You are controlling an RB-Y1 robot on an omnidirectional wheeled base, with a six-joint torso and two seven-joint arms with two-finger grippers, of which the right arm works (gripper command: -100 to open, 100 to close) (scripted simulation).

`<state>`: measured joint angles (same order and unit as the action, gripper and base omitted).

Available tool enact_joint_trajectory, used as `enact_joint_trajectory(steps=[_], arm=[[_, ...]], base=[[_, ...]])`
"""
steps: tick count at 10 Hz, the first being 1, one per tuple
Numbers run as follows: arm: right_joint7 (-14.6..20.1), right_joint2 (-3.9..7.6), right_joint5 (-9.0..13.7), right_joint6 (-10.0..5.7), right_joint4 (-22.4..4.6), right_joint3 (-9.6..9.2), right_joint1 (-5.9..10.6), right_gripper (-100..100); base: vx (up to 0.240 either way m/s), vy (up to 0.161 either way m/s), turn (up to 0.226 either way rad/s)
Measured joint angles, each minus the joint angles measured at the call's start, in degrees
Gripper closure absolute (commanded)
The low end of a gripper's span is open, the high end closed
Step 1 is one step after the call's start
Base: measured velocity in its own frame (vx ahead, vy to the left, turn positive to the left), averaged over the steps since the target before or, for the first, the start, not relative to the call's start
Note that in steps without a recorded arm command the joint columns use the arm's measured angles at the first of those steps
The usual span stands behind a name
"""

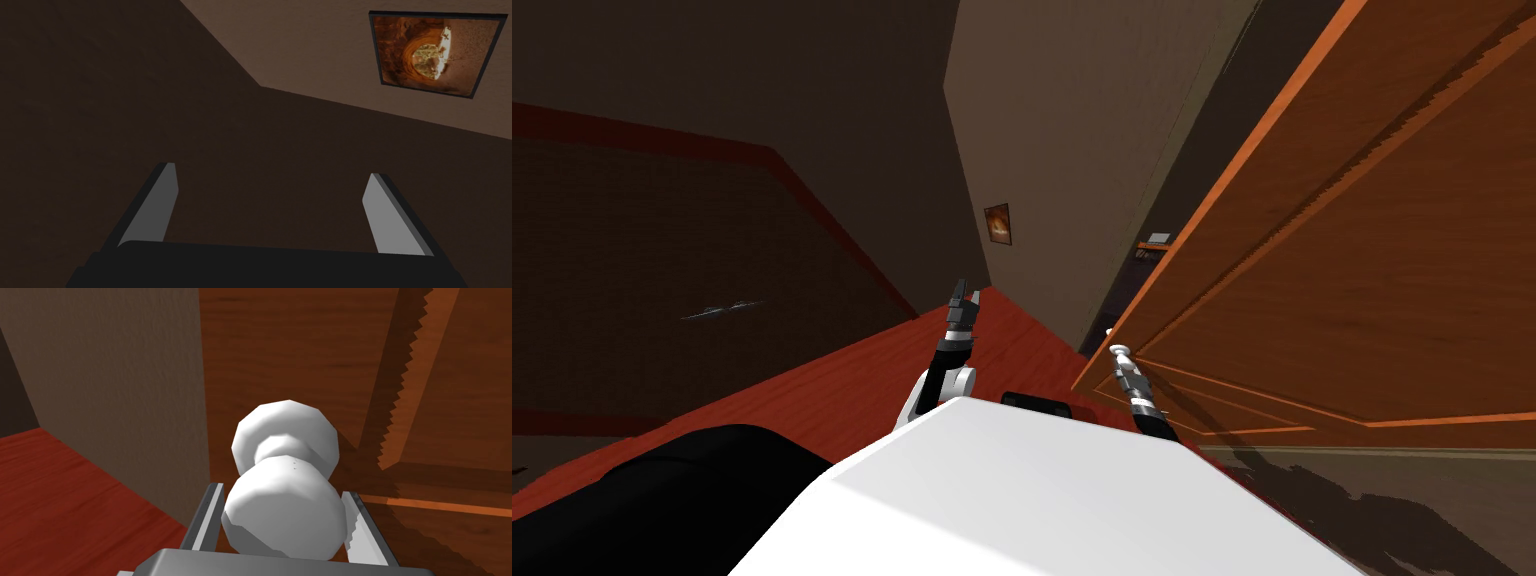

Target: Pull the door open

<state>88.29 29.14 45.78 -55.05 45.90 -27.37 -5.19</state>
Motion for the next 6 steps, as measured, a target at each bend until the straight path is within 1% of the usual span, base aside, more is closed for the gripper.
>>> enact_joint_trajectory(steps=[1,3,4,5,6], arm=[[0.6,0.66,-0.3,-0.53,0.4,-0.73,-0.57,100],[2.0,1.70,-1.0,-1.59,0.6,-2.29,-1.37,100],[2.6,2.18,-1.3,-2.02,0.8,-2.96,-1.72,100],[2.8,2.13,-1.4,-2.01,0.7,-3.18,-1.89,100],[3.4,2.53,-1.6,-2.73,0.2,-3.75,-2.08,100]], base=[[-0.248,-0.022,0.080],[-0.218,-0.056,0.087],[-0.102,-0.016,0.018],[-0.128,-0.037,0.149],[-0.194,-0.046,0.124]])
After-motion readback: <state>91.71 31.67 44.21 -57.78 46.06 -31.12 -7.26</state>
